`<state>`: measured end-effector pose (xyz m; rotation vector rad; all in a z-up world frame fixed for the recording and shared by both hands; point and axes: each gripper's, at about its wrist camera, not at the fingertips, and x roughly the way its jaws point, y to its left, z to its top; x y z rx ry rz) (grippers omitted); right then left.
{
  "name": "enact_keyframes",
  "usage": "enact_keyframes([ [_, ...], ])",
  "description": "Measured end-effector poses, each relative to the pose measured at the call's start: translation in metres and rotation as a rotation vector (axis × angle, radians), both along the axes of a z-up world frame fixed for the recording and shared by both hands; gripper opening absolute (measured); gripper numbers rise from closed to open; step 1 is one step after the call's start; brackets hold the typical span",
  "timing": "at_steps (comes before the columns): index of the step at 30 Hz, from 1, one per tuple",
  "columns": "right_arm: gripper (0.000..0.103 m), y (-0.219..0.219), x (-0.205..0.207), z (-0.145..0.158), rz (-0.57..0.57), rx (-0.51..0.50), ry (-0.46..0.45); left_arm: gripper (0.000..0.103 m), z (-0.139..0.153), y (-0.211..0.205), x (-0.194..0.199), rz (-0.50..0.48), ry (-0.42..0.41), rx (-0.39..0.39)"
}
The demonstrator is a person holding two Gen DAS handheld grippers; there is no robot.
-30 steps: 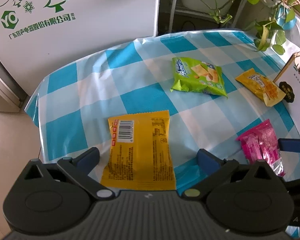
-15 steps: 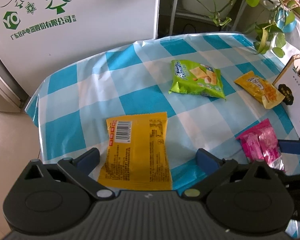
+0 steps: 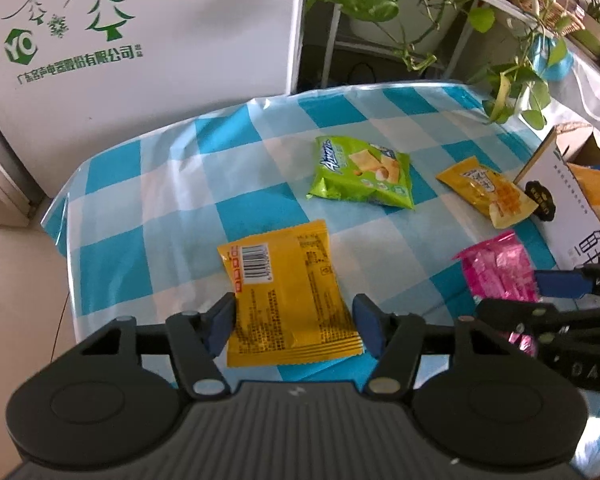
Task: Organize snacks
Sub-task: 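Grasp the pink packet with the right tool while the left tool grasps the yellow packet, then carry the pink packet with the right tool while the left tool carries the yellow packet to the box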
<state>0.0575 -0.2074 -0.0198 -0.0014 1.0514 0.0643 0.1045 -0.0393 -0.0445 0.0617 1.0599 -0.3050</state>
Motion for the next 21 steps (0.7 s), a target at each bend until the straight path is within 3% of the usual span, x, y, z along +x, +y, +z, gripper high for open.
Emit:
enact_keyframes([
  [21,0.057,-0.015,-0.015,0.038,0.012,0.077,-0.098,0.062,0.043,0.003,-0.043,0.074,-0.182,0.009],
])
